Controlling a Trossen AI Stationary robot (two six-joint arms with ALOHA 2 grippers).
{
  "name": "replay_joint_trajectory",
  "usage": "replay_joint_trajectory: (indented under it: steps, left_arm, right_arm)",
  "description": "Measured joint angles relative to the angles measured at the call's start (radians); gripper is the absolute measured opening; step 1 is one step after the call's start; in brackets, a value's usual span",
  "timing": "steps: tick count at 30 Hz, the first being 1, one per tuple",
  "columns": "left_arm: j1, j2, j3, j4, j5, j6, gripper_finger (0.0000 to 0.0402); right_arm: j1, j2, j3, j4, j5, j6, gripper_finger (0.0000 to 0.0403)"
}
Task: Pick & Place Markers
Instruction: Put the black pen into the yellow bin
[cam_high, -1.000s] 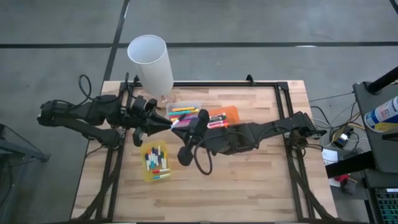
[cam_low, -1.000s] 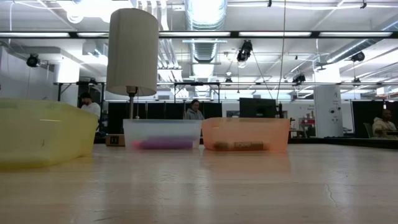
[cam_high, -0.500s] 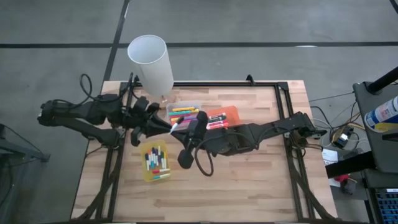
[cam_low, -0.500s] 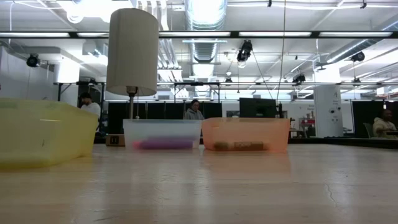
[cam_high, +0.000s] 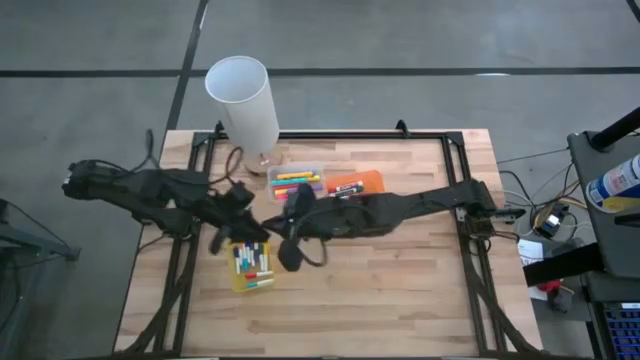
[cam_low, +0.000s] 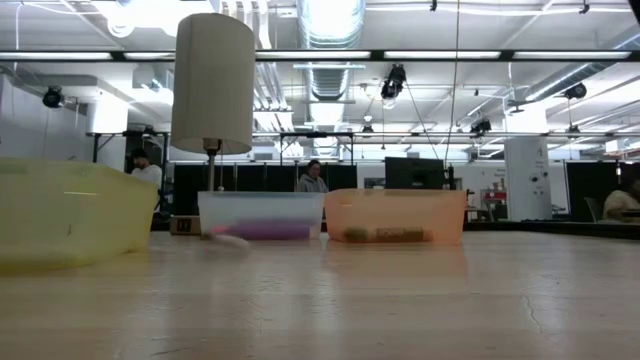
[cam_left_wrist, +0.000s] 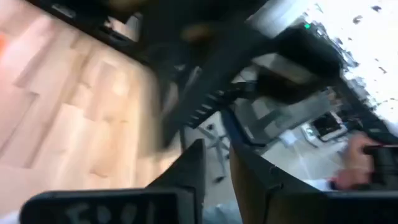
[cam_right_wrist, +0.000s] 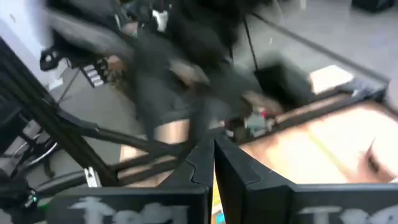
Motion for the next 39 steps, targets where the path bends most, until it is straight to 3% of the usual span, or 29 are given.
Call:
replay_joint_trajectory:
  steps: [8, 14, 18, 25, 28, 31, 35, 39]
  left_arm:
    - [-0.032, 0.0, -0.017, -0.019, -0.012, -0.04, 0.0069]
    - [-0.032, 0.0, -0.029, -0.014, -0.021, -0.056, 0.0069]
    - [-0.032, 0.008, -0.03, -0.012, -0.085, -0.059, 0.0069]
    - [-0.031, 0.011, -0.029, -0.003, -0.123, -0.035, 0.0069]
    - [-0.032, 0.011, -0.029, -0.003, -0.122, -0.04, 0.0069]
    - [-0.031, 0.011, -0.029, -0.013, -0.11, -0.058, 0.0069]
    - [-0.031, 0.009, -0.029, -0.011, -0.082, -0.043, 0.0069]
    - [-0.031, 0.009, -0.029, -0.011, -0.081, -0.044, 0.0069]
  right_arm:
    - [0.002, 0.073, 0.001, -0.084, -0.059, 0.062, 0.0008]
    - [-0.002, 0.065, 0.002, -0.448, -0.098, 0.236, 0.0008]
    - [-0.001, 0.063, -0.011, -0.656, -0.128, 0.34, 0.0012]
    - [-0.028, 0.061, -0.119, -0.665, -0.262, 0.466, 0.0092]
    - [-0.031, 0.061, -0.192, -0.642, -0.301, 0.33, 0.0141]
    - [-0.032, 0.061, -0.252, -0.61, -0.304, 0.014, 0.0176]
    - [-0.028, 0.061, -0.321, -0.581, -0.267, -0.296, 0.0185]
    - [-0.034, 0.061, -0.396, -0.508, -0.257, -0.48, 0.0173]
